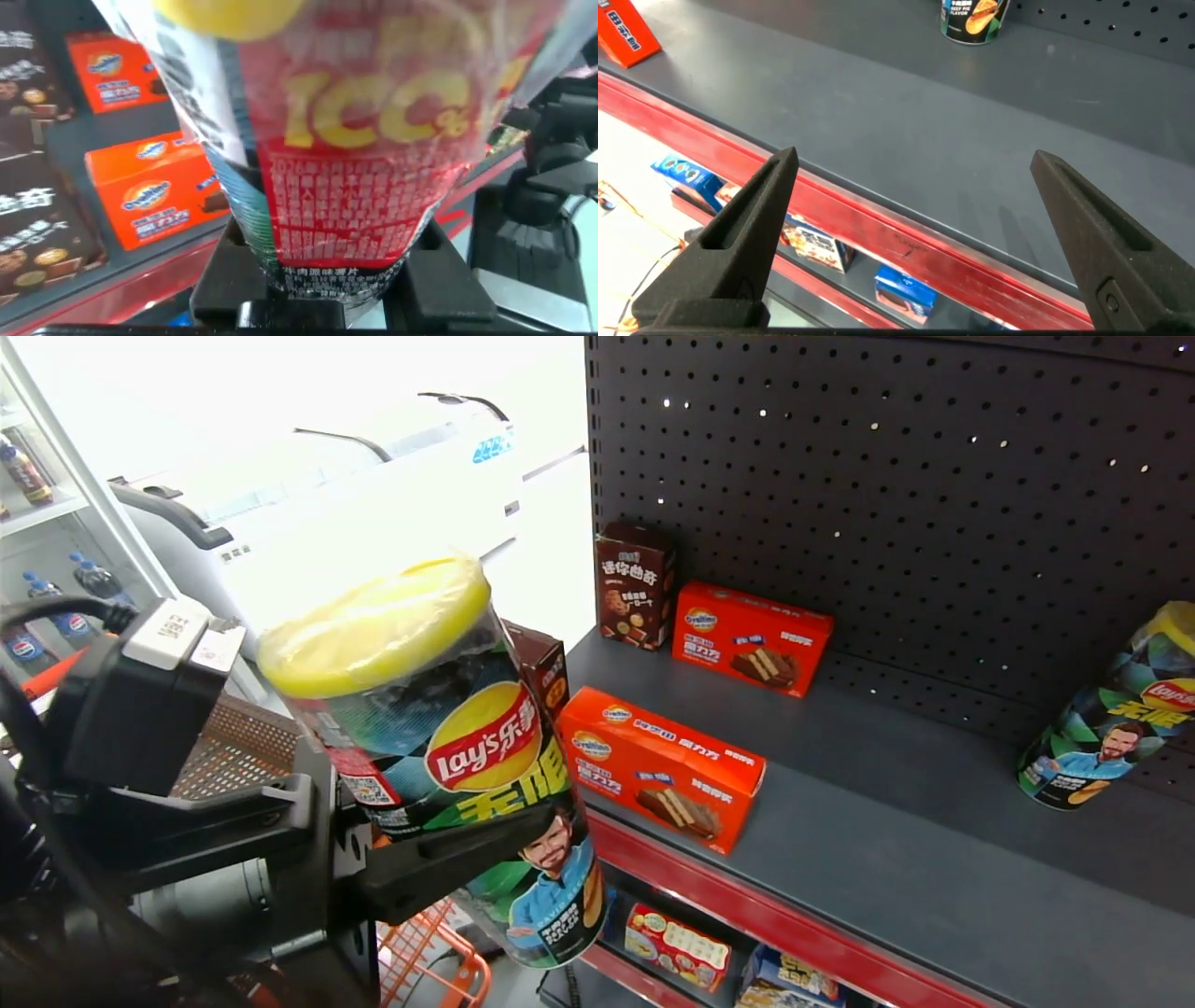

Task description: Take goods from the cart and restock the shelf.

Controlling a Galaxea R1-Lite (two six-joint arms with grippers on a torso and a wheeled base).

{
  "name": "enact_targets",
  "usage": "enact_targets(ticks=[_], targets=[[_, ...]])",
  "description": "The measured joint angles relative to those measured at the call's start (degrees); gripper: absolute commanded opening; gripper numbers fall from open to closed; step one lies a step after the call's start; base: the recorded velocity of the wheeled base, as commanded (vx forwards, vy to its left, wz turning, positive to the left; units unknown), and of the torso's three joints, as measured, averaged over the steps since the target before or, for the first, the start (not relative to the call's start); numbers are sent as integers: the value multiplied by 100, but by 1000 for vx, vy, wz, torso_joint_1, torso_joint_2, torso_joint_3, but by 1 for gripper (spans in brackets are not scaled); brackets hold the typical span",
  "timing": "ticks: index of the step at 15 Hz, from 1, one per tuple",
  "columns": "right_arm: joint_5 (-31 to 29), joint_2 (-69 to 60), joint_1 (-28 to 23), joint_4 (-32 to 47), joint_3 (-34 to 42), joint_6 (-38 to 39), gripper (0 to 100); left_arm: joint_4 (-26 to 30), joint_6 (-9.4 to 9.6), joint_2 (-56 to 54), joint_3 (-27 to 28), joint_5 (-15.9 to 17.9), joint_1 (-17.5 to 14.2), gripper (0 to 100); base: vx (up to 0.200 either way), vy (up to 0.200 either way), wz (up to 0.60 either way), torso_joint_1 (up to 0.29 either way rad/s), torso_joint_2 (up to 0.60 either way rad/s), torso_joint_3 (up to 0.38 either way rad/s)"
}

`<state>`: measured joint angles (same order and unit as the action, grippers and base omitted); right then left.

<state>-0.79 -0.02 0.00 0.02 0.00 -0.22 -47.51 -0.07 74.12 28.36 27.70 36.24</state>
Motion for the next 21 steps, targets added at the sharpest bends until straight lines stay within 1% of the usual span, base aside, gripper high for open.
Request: enact_targets(ticks=[4,6,7,17,21], targets=[[9,0,2,0,0,4,100,-1,7,96,48,74,77,0,0,0,0,0,0,0],[11,0,2,0,0,6,100,-63,2,124,59,293,91,0,0,0,-600,2,7,2],[11,0,2,0,0,9,100,-63,2,132,59,336,91,0,0,0,-600,-12,-2,7],[11,0,2,-2,0,1,100,-74,0,267,278,356,74,0,0,0,-600,3,5,0],[6,0,2,-2,0,12,100,-57,2,335,267,354,39,0,0,0,0,0,0,0]])
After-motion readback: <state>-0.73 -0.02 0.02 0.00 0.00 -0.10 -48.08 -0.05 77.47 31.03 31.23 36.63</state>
